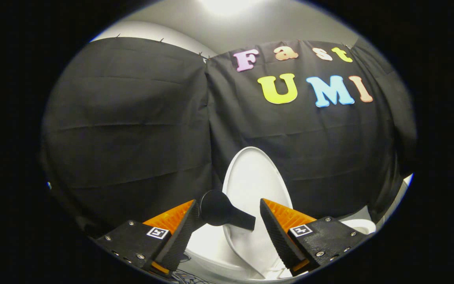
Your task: Open the toilet lid.
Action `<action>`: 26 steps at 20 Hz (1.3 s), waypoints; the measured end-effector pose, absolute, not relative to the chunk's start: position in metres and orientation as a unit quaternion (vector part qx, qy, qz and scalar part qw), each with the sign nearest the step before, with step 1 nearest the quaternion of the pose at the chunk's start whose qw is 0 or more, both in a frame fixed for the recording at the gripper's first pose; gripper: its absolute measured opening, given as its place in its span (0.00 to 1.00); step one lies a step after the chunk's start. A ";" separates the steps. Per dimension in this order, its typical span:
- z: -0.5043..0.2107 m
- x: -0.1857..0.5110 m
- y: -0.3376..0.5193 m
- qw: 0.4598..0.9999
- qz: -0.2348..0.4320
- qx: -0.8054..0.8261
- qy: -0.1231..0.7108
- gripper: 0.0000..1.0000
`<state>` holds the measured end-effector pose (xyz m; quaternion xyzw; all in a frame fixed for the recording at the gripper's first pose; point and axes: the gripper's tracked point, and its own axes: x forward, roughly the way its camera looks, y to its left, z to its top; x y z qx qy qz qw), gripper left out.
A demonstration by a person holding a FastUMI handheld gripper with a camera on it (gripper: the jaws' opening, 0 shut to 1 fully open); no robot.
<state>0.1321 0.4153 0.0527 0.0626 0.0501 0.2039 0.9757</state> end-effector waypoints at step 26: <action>0.096 0.024 0.190 0.992 0.115 0.037 0.028 0.96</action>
